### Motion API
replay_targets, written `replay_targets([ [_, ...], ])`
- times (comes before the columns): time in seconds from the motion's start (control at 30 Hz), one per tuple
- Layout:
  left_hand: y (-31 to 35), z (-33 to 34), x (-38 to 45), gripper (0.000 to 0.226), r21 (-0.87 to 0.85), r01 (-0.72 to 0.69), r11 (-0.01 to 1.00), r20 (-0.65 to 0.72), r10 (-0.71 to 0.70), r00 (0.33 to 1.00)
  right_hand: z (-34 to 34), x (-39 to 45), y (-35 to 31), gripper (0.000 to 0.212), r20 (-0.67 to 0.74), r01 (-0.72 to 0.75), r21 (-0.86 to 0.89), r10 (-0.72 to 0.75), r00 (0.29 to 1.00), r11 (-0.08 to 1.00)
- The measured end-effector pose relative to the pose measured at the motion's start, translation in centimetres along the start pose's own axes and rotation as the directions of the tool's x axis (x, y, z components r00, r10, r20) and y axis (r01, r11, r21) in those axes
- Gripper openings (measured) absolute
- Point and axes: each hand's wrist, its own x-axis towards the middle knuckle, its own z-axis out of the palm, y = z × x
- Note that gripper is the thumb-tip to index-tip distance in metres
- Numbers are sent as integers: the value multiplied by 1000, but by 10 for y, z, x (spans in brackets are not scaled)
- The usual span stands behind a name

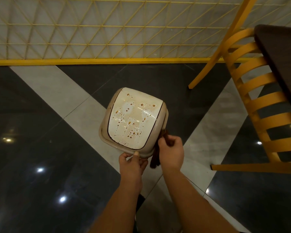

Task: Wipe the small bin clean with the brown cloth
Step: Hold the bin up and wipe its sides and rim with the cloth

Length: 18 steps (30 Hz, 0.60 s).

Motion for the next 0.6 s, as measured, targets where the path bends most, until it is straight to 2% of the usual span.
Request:
replay_targets([
  [0.07, 2, -2, 0, 16, 3, 9, 1000, 9, -9, 1000, -4, -16, 26, 12, 38, 79, -84, -76, 996, 993],
  [0.17, 7, -9, 4, 21, -6, 14, 1000, -2, -14, 1000, -18, -24, 48, 15, 102, 124, -193, -106, 989, 973],
  [0.27, 16, -17, 6, 30, -32, -5, 999, -31, 4, 1000, -35, -27, 38, 18, 74, 110, -23, -108, 991, 994],
  [0.4, 22, -23, 5, 42, -36, -26, 999, -39, 24, 999, -35, -34, 10, 25, 62, 300, 126, -310, 949, 946],
  [0.47, 24, -25, 7, 49, -17, -28, 999, -35, 28, 999, -26, -29, -7, 30, 62, 371, 156, -384, 921, 915],
  [0.6, 29, -33, 13, 56, 53, -5, 999, -16, 6, 1000, -9, -1, -37, 25, -4, 357, 101, -359, 933, 929],
])
